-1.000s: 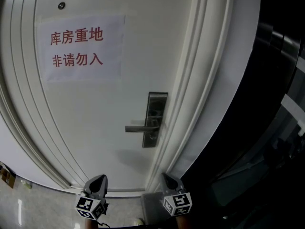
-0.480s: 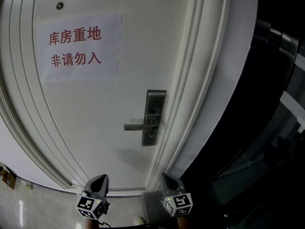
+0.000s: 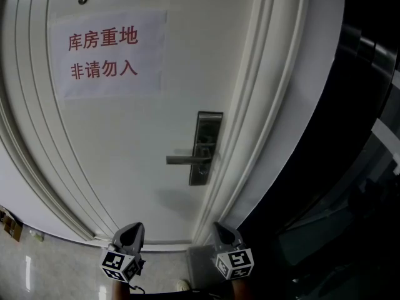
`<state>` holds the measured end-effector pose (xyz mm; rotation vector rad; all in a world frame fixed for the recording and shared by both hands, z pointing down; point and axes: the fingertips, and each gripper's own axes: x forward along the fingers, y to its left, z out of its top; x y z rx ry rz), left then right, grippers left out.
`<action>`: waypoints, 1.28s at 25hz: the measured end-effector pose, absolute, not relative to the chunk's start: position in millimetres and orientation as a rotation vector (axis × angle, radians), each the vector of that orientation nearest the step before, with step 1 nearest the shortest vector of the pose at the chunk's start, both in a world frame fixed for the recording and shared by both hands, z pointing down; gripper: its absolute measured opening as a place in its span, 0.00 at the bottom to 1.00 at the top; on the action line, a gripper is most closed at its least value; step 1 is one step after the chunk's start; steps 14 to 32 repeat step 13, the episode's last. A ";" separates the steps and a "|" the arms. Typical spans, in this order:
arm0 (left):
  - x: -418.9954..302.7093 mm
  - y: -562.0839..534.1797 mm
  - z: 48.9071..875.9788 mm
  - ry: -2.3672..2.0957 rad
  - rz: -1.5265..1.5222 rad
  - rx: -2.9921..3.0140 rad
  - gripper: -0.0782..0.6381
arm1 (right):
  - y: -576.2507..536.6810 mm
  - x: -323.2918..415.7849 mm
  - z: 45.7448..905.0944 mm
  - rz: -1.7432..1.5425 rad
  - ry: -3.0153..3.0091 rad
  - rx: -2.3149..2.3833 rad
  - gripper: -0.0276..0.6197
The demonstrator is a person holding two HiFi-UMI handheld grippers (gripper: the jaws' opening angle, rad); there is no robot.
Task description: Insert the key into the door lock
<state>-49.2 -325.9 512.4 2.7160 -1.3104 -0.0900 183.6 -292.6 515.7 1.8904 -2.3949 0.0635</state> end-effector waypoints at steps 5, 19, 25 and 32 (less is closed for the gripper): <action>-49.1 -325.3 512.5 -1.312 -0.091 2.714 0.11 | -292.7 182.3 515.6 0.067 -2.400 1.882 0.04; -48.2 -325.0 511.5 -1.313 -0.095 2.712 0.11 | -292.1 182.4 515.1 0.068 -2.408 1.878 0.04; -48.2 -325.0 511.5 -1.313 -0.095 2.712 0.11 | -292.1 182.4 515.1 0.068 -2.408 1.878 0.04; -48.2 -325.0 511.5 -1.313 -0.095 2.712 0.11 | -292.1 182.4 515.1 0.068 -2.408 1.878 0.04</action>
